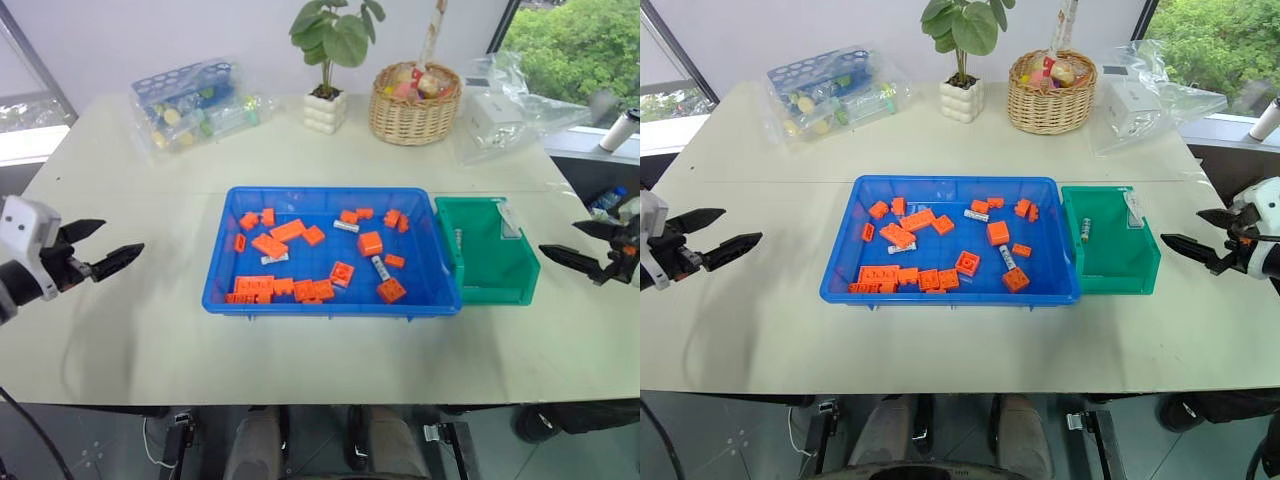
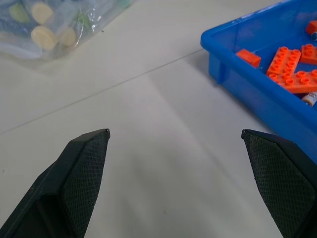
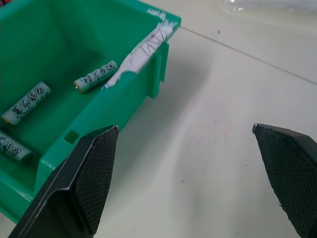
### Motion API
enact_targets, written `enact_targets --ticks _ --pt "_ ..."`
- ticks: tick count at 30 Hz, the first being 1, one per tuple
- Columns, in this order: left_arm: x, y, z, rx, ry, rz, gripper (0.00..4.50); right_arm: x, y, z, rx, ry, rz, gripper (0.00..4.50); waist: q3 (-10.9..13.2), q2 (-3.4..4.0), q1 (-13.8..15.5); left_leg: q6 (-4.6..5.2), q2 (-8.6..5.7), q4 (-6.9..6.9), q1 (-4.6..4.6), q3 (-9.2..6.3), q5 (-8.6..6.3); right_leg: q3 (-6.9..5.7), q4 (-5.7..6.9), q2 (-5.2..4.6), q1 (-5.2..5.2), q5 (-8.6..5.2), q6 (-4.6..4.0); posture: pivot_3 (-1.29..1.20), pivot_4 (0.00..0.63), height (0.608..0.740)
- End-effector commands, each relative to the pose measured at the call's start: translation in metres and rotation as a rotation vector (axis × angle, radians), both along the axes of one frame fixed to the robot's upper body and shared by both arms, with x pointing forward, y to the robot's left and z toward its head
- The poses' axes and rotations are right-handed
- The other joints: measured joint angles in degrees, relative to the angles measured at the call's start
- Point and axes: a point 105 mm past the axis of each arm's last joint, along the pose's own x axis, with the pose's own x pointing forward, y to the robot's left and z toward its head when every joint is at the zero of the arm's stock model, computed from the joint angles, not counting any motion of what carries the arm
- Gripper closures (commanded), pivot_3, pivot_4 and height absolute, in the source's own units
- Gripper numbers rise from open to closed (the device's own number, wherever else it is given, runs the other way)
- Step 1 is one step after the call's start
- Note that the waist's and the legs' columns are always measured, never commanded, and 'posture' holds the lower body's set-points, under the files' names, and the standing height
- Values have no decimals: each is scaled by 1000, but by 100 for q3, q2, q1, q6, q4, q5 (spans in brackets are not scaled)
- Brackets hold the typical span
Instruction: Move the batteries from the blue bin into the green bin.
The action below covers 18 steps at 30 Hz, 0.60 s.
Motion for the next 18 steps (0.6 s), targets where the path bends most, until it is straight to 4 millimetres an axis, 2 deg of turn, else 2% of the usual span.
enact_targets --ticks 1,9,12,18 --pt "0 0 8 40 -16 -7 0 0 -4 16 -11 -71 -21 37 0 1 -5 0 0 0 0 0 0 0 0 0 0 0 0 0 150 736" --pt "0 -5 5 32 -8 -22 0 -3 -9 16 -20 -75 -42 37 0 1 -9 0 1 0 1 0 0 0 1 2 0 1 2 0 150 736" --pt "1 -8 7 6 -20 -28 0 -3 -9 15 13 -62 -49 37 0 1 -8 0 1 0 1 0 0 0 1 2 0 1 2 0 150 736" --pt "3 -10 14 -1 -48 -26 0 2 -11 22 -42 -77 -61 37 0 1 -8 0 0 0 1 0 0 0 2 3 0 1 2 0 150 736"
